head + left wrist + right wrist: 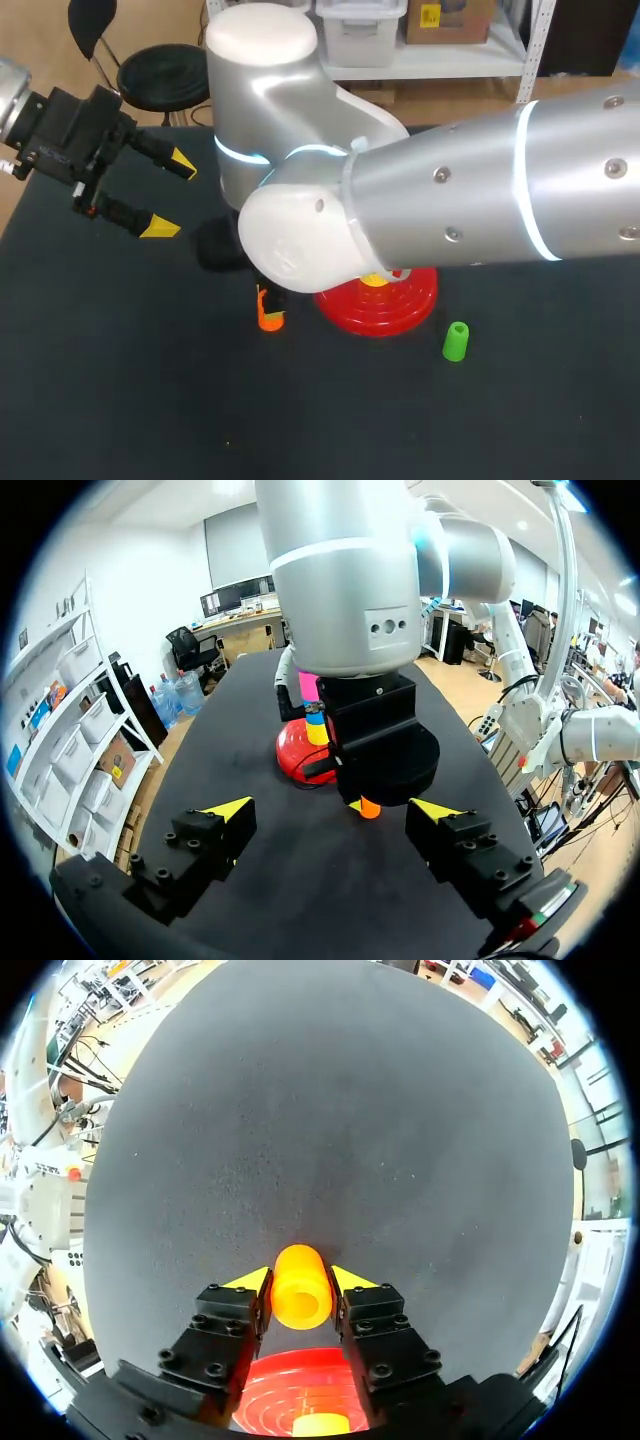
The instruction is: Pick up and stack the cylinders on the red base in this order: pink,purple,orange,green
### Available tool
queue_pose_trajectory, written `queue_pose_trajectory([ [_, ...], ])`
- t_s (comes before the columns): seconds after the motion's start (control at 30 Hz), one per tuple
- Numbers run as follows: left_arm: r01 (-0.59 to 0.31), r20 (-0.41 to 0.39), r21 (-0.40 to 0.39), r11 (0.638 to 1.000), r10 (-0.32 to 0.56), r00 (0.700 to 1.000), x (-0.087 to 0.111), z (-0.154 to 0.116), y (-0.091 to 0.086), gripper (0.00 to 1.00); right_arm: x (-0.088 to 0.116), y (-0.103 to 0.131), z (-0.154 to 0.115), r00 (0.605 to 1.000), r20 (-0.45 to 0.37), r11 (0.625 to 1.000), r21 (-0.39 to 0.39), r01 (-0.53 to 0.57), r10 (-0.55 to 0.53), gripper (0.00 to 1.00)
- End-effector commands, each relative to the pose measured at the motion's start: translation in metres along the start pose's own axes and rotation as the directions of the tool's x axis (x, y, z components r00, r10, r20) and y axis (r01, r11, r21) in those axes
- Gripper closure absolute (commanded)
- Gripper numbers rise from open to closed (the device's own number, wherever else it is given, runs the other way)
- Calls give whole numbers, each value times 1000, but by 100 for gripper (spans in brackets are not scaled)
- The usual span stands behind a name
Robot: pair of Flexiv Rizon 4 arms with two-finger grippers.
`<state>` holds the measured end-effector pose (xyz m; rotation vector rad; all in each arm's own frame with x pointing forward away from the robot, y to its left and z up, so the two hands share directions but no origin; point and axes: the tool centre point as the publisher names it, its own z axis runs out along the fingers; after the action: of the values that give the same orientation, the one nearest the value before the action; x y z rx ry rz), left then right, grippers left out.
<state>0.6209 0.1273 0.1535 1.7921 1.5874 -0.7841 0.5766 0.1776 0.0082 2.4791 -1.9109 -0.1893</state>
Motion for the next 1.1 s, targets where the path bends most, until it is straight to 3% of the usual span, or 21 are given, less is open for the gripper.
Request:
queue_pose_trajectory([
  [0.03, -3, 2, -4, 1000, 3, 1000, 1, 0, -1, 0, 5, 1, -9, 1000, -1, 1000, 15, -7, 7, 100],
  [0.43, -3, 2, -4, 1000, 3, 1000, 1, 0, -1, 0, 33, -5, -65, 994, -71, 987, 139, -75, 86, 100],
  [0.7, -3, 2, -4, 1000, 3, 1000, 1, 0, -1, 0, 58, -20, -112, 989, -52, 967, 220, -126, 141, 100],
  [0.9, -3, 2, -4, 1000, 3, 1000, 1, 0, -1, 0, 68, -38, -153, 990, -33, 960, 251, -125, 138, 100],
  [1.1, -3, 2, -4, 1000, 3, 1000, 1, 0, -1, 0, 74, -46, -204, 987, -44, 928, 348, -132, 157, 100],
])
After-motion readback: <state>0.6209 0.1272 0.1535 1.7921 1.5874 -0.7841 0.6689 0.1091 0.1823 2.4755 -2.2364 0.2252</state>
